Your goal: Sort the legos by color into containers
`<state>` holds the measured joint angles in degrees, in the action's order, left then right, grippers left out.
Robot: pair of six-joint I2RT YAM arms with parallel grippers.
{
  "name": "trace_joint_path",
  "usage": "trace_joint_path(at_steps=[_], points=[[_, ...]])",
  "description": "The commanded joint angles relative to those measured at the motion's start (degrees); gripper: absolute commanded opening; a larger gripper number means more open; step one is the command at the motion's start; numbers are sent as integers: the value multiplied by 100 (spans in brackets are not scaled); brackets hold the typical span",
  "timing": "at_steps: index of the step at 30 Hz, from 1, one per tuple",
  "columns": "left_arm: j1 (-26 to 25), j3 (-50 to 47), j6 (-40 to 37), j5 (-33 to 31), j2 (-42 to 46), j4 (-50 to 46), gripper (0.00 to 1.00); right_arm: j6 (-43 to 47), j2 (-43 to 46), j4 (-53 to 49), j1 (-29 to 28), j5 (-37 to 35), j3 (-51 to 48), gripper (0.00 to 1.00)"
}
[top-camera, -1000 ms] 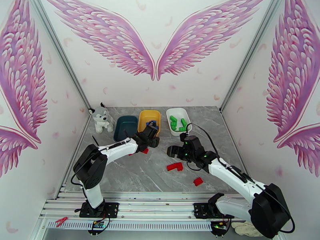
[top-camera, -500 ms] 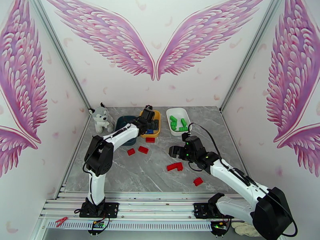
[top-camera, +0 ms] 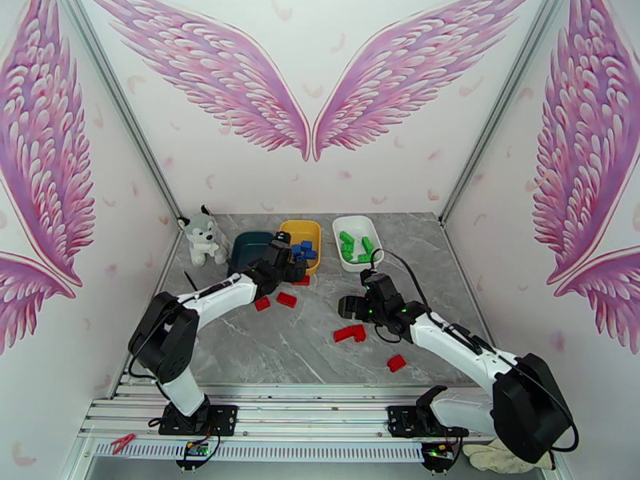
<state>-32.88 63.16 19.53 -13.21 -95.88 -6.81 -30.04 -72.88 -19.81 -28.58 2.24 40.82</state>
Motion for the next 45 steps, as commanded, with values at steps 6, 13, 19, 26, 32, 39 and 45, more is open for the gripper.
trace_joint_path(at_steps=[6,13,19,26,32,39,45], points=[[5,-617,32,118,890,378,94,348,-193,-24,-444,-477,226,89],[-35,-1258,235,504,1144,1288,96,185,-367,-347,-776,-775,534,89],[0,-1391,309,723,1115,1083,96,238,-449,-858,-863,-1106,878,89],[120,-1533,534,858,1044,1206,96,508,-1642,-1393,-1555,-939,2132,87],[563,-1645,850,1307,1102,1308,93,723,-2980,-1474,-1949,-840,3388,84],[1180,-2256,1079,1531,1545,1614,93,1208,-4349,-1874,-2201,-1027,4654,87],[1423,-2658,1191,1648,1774,1784,94,1244,-5042,-2137,-2179,-1361,5338,89]])
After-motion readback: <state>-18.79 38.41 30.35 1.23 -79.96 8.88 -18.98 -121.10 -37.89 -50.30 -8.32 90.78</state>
